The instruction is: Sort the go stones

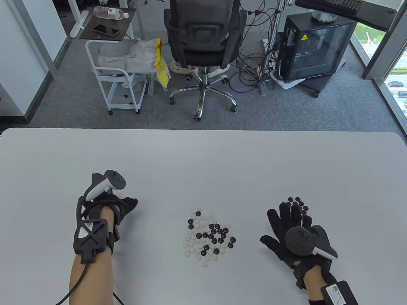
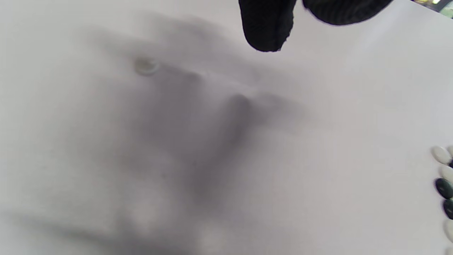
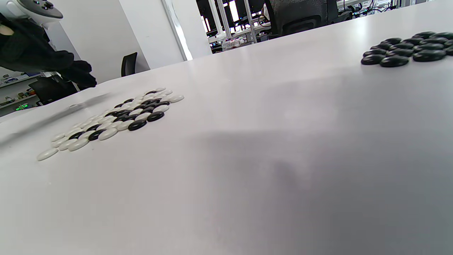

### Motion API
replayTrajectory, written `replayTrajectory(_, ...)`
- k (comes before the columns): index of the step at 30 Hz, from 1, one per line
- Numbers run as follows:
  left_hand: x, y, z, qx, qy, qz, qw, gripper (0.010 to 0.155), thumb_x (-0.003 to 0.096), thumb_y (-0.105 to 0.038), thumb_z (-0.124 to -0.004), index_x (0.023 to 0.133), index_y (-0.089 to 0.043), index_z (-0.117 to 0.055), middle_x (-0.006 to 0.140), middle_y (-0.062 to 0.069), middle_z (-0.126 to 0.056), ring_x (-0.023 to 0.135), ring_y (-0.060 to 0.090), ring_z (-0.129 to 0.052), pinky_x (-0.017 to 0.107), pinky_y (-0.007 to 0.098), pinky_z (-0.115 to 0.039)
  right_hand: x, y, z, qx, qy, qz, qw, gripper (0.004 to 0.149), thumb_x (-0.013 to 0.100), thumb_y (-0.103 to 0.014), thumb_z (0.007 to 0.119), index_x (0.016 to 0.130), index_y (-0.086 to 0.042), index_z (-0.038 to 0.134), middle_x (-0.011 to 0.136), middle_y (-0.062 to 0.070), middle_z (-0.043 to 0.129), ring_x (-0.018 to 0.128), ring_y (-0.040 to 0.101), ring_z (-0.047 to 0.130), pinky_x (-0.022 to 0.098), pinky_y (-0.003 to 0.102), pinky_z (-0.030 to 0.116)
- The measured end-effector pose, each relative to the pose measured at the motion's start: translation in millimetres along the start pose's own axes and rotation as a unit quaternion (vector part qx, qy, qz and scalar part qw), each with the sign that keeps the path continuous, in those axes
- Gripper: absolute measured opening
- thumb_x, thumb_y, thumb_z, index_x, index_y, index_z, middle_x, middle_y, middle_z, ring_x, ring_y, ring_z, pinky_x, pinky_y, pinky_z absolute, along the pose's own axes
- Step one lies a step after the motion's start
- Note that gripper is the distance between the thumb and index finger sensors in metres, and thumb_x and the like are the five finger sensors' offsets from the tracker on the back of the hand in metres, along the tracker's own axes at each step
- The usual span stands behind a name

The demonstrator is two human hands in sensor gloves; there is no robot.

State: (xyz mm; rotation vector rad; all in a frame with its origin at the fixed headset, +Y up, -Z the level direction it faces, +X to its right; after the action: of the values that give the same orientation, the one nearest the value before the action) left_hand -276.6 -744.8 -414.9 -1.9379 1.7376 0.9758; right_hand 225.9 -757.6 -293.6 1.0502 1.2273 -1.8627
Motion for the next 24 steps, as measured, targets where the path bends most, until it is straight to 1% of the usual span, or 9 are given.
replayTrajectory(4,-1,-66,-7,0.060,0.008,-0.081,0.995,0.071,0.0471,-0.059,-0.050,0.111,-0.035,-0.067,0.117,0.016,0.004,0.095,0.052,0.015,0.051,0.081,0.002,0,0,0,0.000,-0.002,-0.001,1.000,0.083,0.064,-0.052,0.052,0.119,0.003,0.021,0.110,0.046,0.002,0.090,0.068,-0.005,0.055,0.089,0.009)
replayTrajectory(8,7,-126,-30,0.098,0.022,-0.153,0.983,0.070,0.0474,-0.058,-0.050,0.112,-0.036,-0.063,0.116,0.017,0.006,0.094,0.052,0.016,0.051,0.081,0.002,0,-1,0,0.000,-0.002,-0.001,1.000,0.083,0.064,-0.052,0.052,0.119,0.003,0.021,0.110,0.046,0.002,0.090,0.069,-0.005,0.055,0.089,0.009)
replayTrajectory(10,16,-148,-45,0.105,0.040,-0.172,0.979,0.070,0.0476,-0.058,-0.049,0.114,-0.037,-0.057,0.114,0.017,0.009,0.093,0.051,0.017,0.050,0.081,0.002,0,-1,0,-0.002,-0.002,-0.001,1.000,0.083,0.064,-0.052,0.052,0.119,0.003,0.021,0.110,0.046,0.002,0.091,0.068,-0.005,0.055,0.089,0.009)
replayTrajectory(14,35,-174,-65,0.125,0.053,-0.176,0.975,0.070,0.0474,-0.058,-0.048,0.115,-0.039,-0.048,0.111,0.017,0.014,0.092,0.051,0.020,0.050,0.081,0.004,0,-1,0,-0.001,-0.004,-0.002,1.000,0.083,0.064,-0.052,0.052,0.119,0.003,0.021,0.110,0.046,0.002,0.090,0.069,-0.005,0.055,0.089,0.009)
replayTrajectory(16,42,-177,-69,0.138,0.050,-0.154,0.977,0.070,0.0472,-0.058,-0.048,0.115,-0.040,-0.046,0.111,0.017,0.015,0.091,0.051,0.021,0.050,0.081,0.004,-1,-1,0,-0.001,-0.003,-0.002,1.000,0.084,0.064,-0.052,0.052,0.119,0.003,0.021,0.110,0.046,0.002,0.090,0.068,-0.005,0.054,0.089,0.009)
replayTrajectory(17,45,-176,-68,0.142,0.047,-0.145,0.978,0.069,0.0471,-0.058,-0.048,0.114,-0.042,-0.043,0.111,0.017,0.016,0.091,0.051,0.021,0.050,0.081,0.004,-1,-1,0,0.000,-0.003,-0.002,1.000,0.083,0.064,-0.052,0.052,0.119,0.003,0.021,0.110,0.046,0.002,0.090,0.069,-0.005,0.054,0.089,0.009)
replayTrajectory(18,47,-174,-66,0.132,0.044,-0.146,0.979,0.070,0.0472,-0.058,-0.048,0.115,-0.042,-0.042,0.111,0.017,0.016,0.091,0.050,0.022,0.050,0.081,0.005,-1,-1,-1,0.000,-0.002,-0.002,1.000,0.083,0.064,-0.052,0.052,0.119,0.003,0.021,0.110,0.046,0.002,0.090,0.069,-0.005,0.054,0.089,0.009)
replayTrajectory(20,50,-164,-57,0.107,0.034,-0.120,0.986,0.070,0.0472,-0.058,-0.047,0.115,-0.040,-0.044,0.111,0.015,0.017,0.091,0.050,0.023,0.050,0.081,0.006,-2,-1,-1,0.001,-0.001,-0.003,1.000,0.083,0.064,-0.052,0.052,0.119,0.003,0.021,0.110,0.046,0.002,0.090,0.069,-0.005,0.055,0.089,0.009)
replayTrajectory(24,53,-118,-33,0.082,0.018,-0.037,0.996,0.070,0.0473,-0.059,-0.047,0.115,-0.039,-0.047,0.111,0.015,0.018,0.091,0.050,0.024,0.050,0.081,0.006,-3,0,-3,0.002,0.002,-0.004,1.000,0.083,0.065,-0.052,0.052,0.119,0.003,0.021,0.110,0.046,0.002,0.091,0.069,-0.005,0.055,0.089,0.009)
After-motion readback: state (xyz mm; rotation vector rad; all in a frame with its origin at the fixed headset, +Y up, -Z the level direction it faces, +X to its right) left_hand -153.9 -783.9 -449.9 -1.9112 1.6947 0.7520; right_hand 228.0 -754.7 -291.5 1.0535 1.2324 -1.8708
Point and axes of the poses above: the tracker on the back of each hand, its own y axis roughly to the little-finger side, its own x axis roughly from the wrist to the fingertips, z = x × y, the point moved 2 cm from there along x, roughly from the wrist to the fingertips
